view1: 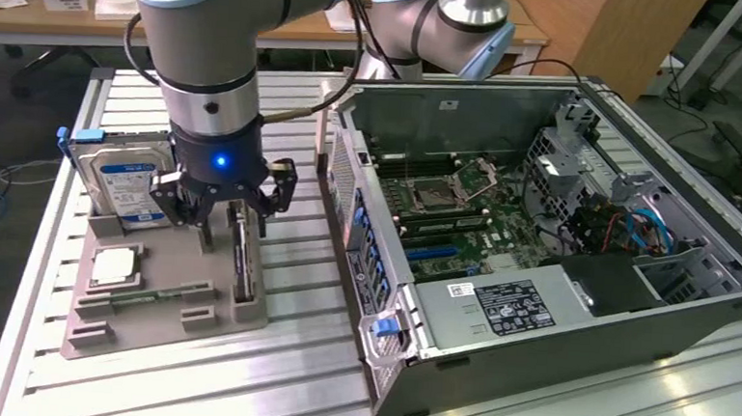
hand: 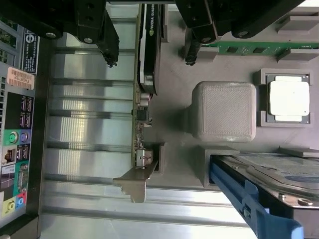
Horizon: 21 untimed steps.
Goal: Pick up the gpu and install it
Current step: 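Pick up the gpu and move the gpu toward the slot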
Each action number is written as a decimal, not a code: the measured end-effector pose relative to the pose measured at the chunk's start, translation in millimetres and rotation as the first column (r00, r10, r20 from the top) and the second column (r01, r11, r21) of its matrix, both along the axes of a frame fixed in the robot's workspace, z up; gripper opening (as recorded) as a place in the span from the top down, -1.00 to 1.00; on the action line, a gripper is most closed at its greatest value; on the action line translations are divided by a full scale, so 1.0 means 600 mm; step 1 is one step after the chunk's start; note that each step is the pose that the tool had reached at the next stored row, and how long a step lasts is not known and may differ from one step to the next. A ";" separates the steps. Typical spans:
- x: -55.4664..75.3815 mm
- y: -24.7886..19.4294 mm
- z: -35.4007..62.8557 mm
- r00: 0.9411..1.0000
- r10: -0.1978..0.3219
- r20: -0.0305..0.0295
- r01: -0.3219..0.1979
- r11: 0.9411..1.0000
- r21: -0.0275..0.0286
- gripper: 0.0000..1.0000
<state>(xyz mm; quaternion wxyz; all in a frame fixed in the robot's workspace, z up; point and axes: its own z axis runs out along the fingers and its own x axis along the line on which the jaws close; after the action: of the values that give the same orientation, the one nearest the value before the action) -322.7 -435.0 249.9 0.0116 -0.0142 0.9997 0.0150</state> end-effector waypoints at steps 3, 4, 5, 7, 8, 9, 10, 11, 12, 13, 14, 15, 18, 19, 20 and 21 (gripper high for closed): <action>0.000 0.0000 -0.008 1.000 -0.012 0.000 0.012 1.000 0.000 -0.29; 0.000 0.0001 -0.011 1.000 -0.016 0.000 0.016 1.000 0.000 -0.29; 0.000 0.0001 -0.014 1.000 -0.018 0.000 0.018 1.000 0.000 -0.29; 0.000 0.0002 -0.019 1.000 -0.022 0.000 0.022 1.000 0.000 -0.29; 0.001 0.0001 -0.022 1.000 -0.023 0.000 0.023 1.000 0.000 -0.29; 0.001 0.0001 -0.025 1.000 -0.023 0.000 0.023 1.000 0.000 -0.29; 0.001 0.0002 -0.028 1.000 -0.024 0.000 0.024 1.000 0.000 -0.29; 0.001 0.0005 -0.031 1.000 -0.025 0.000 0.025 1.000 0.000 -0.29; 0.001 0.0013 -0.034 1.000 -0.026 0.000 0.026 1.000 0.000 -0.29; 0.001 0.0026 -0.037 1.000 -0.027 0.000 0.027 1.000 0.000 -0.29; 0.001 0.0041 -0.040 1.000 -0.028 0.000 0.028 1.000 0.000 -0.29; 0.001 0.0047 -0.043 1.000 -0.028 0.000 0.028 1.000 0.000 -0.29; 0.002 0.0053 -0.052 1.000 -0.029 0.000 0.029 1.000 0.000 -0.29; 0.002 0.0055 -0.055 1.000 -0.030 0.000 0.030 1.000 0.000 -0.29; 0.002 0.0056 -0.058 1.000 -0.030 0.000 0.030 1.000 0.000 -0.29; 0.002 0.0056 -0.061 1.000 -0.031 0.000 0.031 1.000 0.000 -0.29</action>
<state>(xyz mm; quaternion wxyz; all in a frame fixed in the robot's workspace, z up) -321.6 -431.7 213.3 0.0120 0.0011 0.9998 0.0149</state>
